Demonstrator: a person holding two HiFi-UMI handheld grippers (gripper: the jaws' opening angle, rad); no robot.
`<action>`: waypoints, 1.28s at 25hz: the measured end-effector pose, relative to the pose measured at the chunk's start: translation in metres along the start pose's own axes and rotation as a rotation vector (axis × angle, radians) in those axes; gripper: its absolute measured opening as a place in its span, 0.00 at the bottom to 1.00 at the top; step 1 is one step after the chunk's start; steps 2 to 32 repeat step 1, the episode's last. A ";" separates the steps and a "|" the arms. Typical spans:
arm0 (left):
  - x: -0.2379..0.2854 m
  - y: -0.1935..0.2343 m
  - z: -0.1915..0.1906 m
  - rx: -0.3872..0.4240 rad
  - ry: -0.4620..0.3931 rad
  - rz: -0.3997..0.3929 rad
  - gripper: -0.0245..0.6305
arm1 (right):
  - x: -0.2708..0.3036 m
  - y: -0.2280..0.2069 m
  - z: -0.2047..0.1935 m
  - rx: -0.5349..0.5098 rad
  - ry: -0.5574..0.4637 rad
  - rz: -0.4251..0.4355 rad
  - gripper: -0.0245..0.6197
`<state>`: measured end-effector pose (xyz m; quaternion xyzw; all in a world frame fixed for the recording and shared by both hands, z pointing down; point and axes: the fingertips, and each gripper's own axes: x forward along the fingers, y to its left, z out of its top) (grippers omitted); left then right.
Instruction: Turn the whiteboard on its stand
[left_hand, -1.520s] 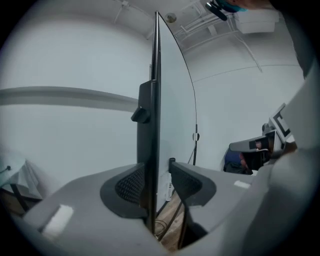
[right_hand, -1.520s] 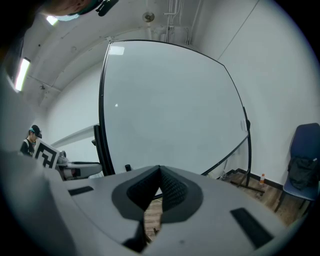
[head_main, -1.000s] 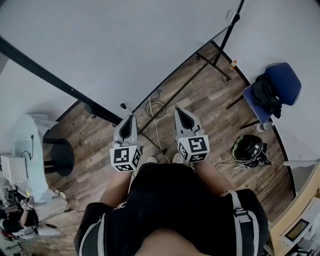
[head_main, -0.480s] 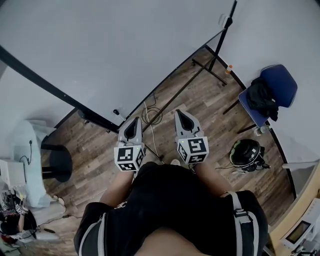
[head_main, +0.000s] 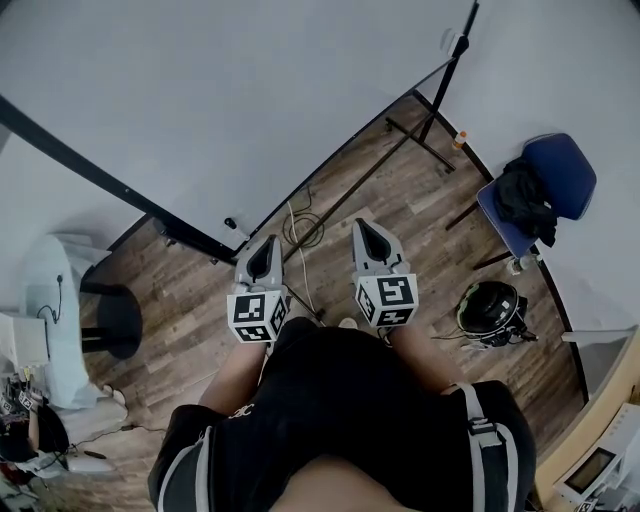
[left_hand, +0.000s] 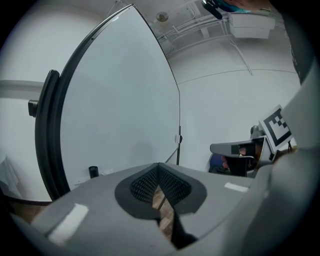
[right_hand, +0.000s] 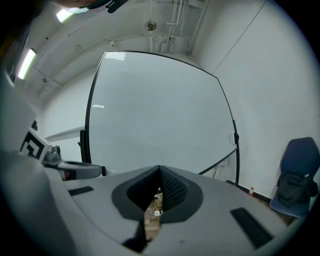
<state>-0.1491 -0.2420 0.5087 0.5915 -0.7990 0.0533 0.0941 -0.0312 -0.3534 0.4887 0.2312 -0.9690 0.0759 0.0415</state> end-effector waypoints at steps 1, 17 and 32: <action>0.000 -0.001 0.000 0.001 0.001 0.001 0.05 | -0.001 -0.001 -0.001 0.000 0.002 0.000 0.04; 0.000 -0.001 0.000 0.001 0.001 0.001 0.05 | -0.001 -0.001 -0.001 0.000 0.002 0.000 0.04; 0.000 -0.001 0.000 0.001 0.001 0.001 0.05 | -0.001 -0.001 -0.001 0.000 0.002 0.000 0.04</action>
